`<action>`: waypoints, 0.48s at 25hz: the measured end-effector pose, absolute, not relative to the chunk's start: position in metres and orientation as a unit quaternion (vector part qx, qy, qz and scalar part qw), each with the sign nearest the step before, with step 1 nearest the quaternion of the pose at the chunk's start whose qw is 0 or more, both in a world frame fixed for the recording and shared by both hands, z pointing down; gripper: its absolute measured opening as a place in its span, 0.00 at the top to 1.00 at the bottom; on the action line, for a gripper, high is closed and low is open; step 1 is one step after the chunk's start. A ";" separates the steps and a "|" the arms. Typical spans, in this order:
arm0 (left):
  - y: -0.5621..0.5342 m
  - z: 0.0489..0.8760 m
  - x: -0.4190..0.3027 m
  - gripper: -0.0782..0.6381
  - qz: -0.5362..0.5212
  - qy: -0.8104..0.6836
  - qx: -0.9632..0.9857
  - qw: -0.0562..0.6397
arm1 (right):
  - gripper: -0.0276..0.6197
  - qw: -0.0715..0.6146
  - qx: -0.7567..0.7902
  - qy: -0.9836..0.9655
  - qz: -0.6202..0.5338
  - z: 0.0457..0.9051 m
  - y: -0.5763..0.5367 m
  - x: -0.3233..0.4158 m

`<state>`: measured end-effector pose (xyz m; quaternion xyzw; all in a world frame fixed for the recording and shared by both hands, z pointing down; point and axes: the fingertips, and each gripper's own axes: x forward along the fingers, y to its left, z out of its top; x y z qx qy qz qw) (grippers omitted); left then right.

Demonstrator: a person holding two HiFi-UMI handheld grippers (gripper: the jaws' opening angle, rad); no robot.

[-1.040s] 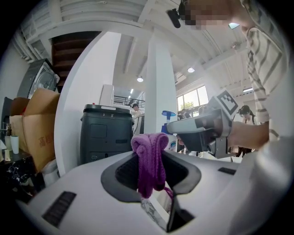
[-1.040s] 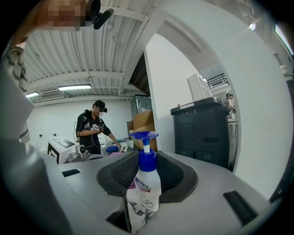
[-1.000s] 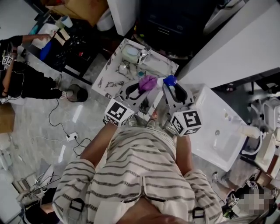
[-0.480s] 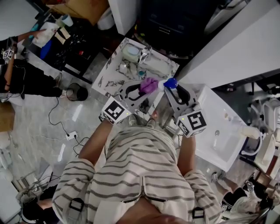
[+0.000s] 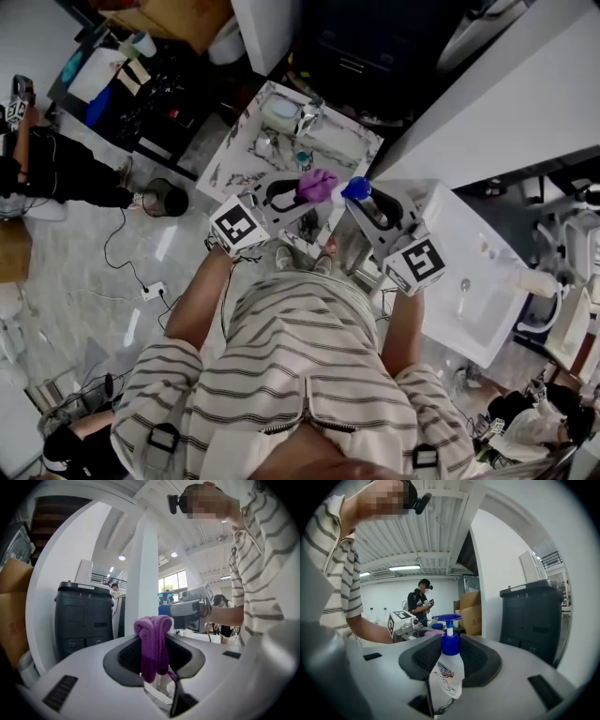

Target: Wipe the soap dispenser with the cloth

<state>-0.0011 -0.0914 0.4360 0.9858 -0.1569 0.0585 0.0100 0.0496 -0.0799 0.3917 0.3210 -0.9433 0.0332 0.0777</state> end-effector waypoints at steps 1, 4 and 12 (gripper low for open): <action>-0.090 0.436 -0.001 0.72 0.059 -0.144 0.988 0.010 | 0.75 0.080 0.312 -0.946 0.031 0.392 -0.077 0.048; -0.085 0.439 0.001 0.72 0.064 -0.117 0.991 -0.001 | 0.75 0.081 0.294 -0.952 0.030 0.395 -0.070 0.045; -0.079 0.438 0.003 0.72 0.061 -0.067 0.996 0.014 | 0.75 0.071 0.252 -0.965 0.029 0.390 -0.055 0.034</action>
